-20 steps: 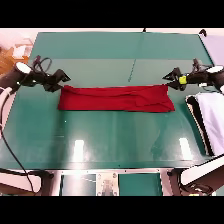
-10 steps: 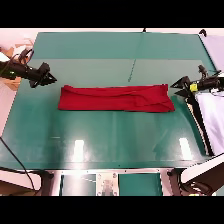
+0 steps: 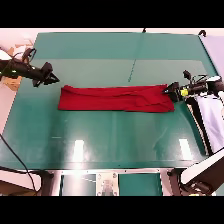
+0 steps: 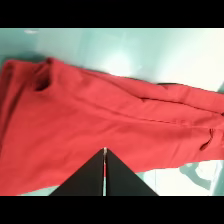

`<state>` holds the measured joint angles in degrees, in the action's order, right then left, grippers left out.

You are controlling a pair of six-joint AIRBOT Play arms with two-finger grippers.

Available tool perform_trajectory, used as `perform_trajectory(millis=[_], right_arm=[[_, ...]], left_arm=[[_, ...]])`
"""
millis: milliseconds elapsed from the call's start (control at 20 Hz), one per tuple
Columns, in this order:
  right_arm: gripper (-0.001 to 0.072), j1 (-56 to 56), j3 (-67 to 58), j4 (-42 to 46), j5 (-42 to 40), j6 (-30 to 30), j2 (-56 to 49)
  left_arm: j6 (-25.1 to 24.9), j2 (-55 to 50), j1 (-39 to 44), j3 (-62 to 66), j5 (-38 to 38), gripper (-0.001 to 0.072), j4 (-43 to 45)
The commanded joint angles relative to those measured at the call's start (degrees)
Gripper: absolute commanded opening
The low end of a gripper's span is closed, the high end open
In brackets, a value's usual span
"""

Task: Fold the shirts.

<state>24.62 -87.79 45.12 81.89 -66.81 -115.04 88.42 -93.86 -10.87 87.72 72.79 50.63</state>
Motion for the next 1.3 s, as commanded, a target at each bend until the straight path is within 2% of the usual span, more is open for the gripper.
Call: perform_trajectory(millis=[0,50,100,250,550,750,950,1250], right_arm=[[0.0301,-2.2,-1.0,0.3,-2.0,1.3,-0.6],[0.0101,-2.6,-1.7,0.3,-1.9,1.3,-0.6],[0.0020,-2.8,-2.5,0.3,-1.5,1.3,-0.5],[0.0019,-2.8,-6.5,0.3,1.3,1.0,-0.4],[0.0019,-3.9,-16.3,-2.3,10.6,-0.9,6.4],[0.0019,-6.9,-21.5,-3.7,15.4,-2.2,13.2],[0.0019,-10.8,-25.6,-4.7,16.0,-2.2,17.8],[0.0019,-17.3,-28.5,-5.9,15.9,-2.8,18.3]], left_arm=[[-2.2,0.0,4.8,0.1,-3.9,0.0028,-0.2],[-3.3,0.0,7.1,0.1,-5.2,0.0028,-0.2],[-4.0,0.0,9.4,0.1,-6.3,0.0028,-0.2],[-4.9,-0.2,16.9,0.1,-11.1,0.0028,-0.1],[-4.9,-6.2,32.7,0.1,-26.3,0.0027,-0.2],[-4.9,-13.5,39.7,0.1,-36.5,0.0027,-6.2],[-4.9,-19.5,42.7,3.9,-38.9,0.0027,-11.1],[-4.7,-26.3,45.1,12.3,-39.7,0.0027,-15.9]])
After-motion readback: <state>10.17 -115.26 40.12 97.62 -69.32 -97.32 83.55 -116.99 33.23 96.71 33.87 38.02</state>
